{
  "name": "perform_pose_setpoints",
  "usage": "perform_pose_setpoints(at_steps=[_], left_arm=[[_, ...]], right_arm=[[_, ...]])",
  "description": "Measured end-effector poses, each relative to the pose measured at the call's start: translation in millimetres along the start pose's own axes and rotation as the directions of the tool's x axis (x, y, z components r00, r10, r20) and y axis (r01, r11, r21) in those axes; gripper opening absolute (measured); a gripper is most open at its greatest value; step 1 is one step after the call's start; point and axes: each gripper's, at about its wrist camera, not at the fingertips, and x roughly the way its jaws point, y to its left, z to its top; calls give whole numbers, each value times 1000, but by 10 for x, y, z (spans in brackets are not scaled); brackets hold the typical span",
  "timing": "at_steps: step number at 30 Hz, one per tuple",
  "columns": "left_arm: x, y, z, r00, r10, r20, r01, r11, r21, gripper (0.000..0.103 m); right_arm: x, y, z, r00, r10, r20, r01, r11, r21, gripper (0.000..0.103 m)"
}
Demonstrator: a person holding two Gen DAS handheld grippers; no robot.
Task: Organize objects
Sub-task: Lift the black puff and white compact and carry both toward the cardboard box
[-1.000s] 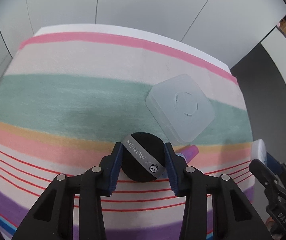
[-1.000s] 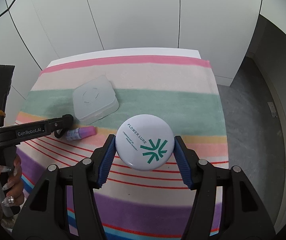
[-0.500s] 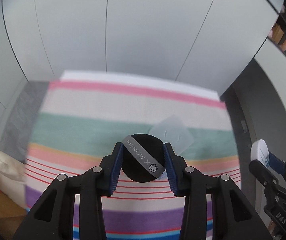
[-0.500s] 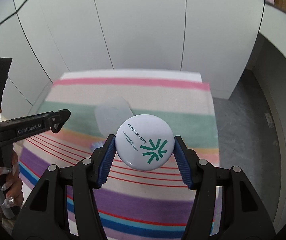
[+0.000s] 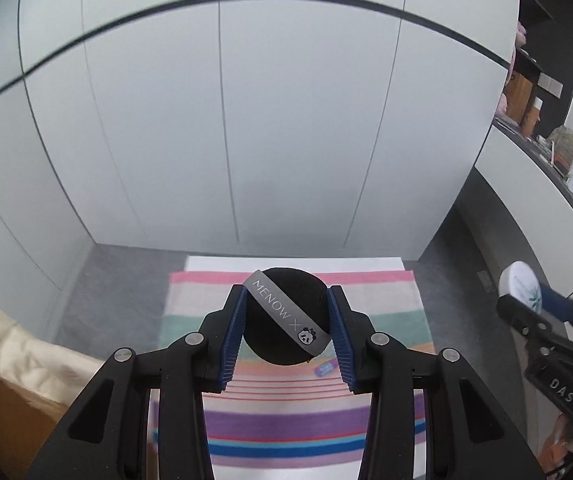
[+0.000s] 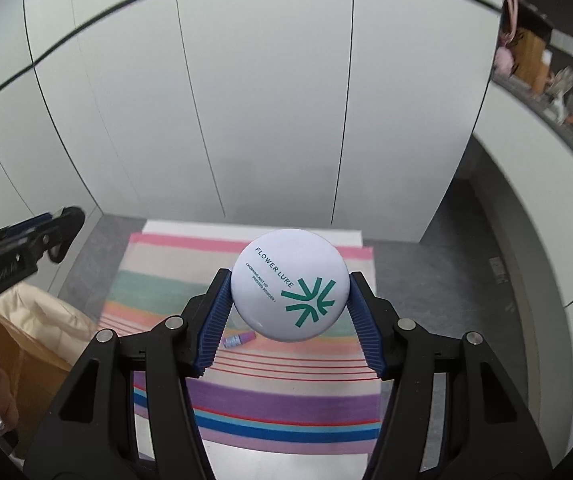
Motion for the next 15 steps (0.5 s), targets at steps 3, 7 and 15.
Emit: perform_pose_setpoints(at_steps=[3,7,15], left_arm=[[-240,27,7,1000,22,22,-22,1000,1,42],[-442,122,-72,1000,19,14,-18,999,-41,42],[-617,262,-276,1000,8,-2,-8,998,-56,42]], right_arm=[[-286,73,43,1000,12,15,-12,1000,3,60],[-507,203,-6,1000,-1,17,1,1000,-26,60],[-756,255,-169,1000,-9,18,9,1000,-4,60]])
